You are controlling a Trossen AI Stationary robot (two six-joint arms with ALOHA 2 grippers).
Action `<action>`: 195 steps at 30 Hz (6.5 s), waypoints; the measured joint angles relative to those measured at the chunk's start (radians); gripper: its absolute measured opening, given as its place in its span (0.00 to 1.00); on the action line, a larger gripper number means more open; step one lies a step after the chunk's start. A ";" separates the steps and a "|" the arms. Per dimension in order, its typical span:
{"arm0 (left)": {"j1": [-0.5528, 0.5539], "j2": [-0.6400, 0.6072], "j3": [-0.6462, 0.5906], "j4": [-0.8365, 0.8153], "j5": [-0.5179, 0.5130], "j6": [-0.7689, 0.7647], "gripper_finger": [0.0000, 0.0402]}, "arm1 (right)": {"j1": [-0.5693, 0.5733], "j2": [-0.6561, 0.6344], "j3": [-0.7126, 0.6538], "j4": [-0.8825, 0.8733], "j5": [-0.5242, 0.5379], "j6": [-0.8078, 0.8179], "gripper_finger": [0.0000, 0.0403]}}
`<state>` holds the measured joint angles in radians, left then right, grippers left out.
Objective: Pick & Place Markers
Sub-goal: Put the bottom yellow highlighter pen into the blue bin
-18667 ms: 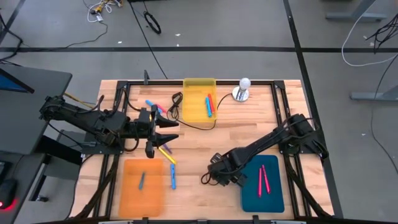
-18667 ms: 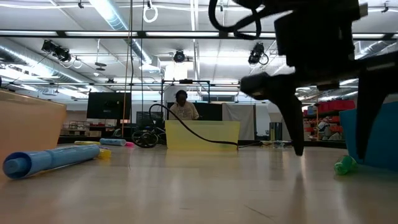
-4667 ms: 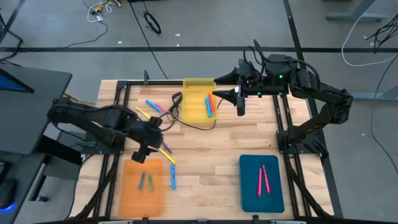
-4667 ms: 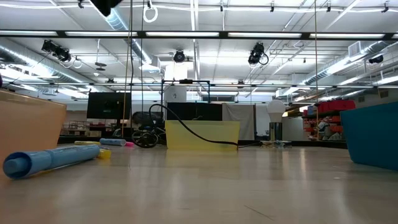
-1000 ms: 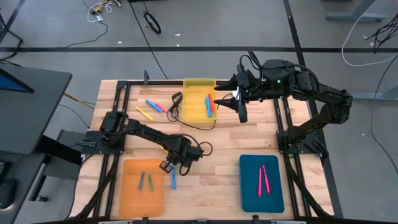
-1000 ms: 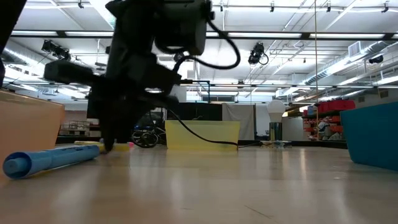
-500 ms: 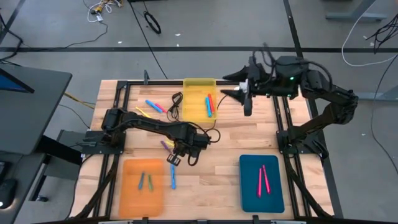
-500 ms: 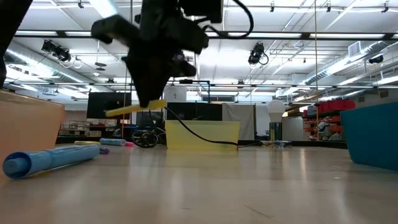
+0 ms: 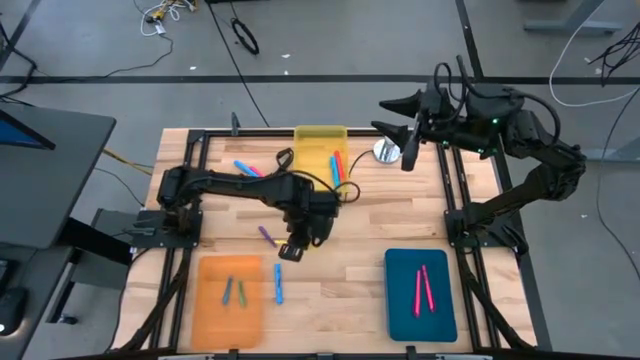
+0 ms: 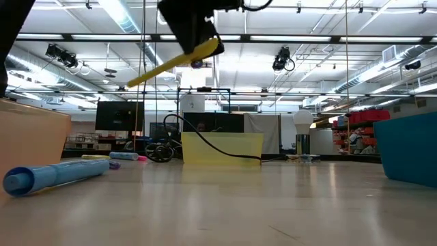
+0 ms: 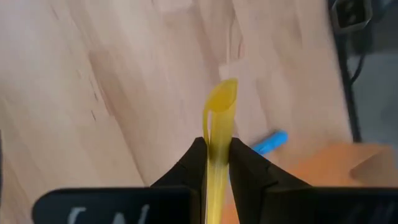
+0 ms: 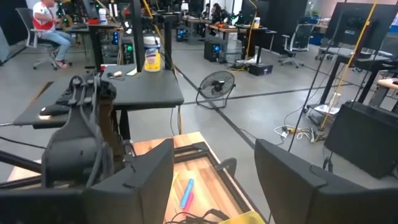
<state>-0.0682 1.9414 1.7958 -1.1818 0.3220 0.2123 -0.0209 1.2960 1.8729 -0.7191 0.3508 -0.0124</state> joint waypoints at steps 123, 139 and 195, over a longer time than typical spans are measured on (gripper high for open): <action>0.087 -0.509 0.000 0.882 -0.231 -0.416 0.45 | 0.102 0.077 0.001 -0.224 -0.421 -0.170 0.04; 0.087 -0.509 0.000 0.876 -0.253 -0.419 0.45 | 0.168 0.019 0.001 -0.708 -0.710 -0.673 0.04; 0.087 -0.508 0.000 0.829 -0.321 -0.568 0.45 | 0.789 0.066 -0.843 -0.250 -0.447 -0.683 0.04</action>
<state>0.0193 1.4334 1.7954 -0.3531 0.0006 -0.3561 0.7681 1.3619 1.0301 -0.9689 -0.0965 -0.6952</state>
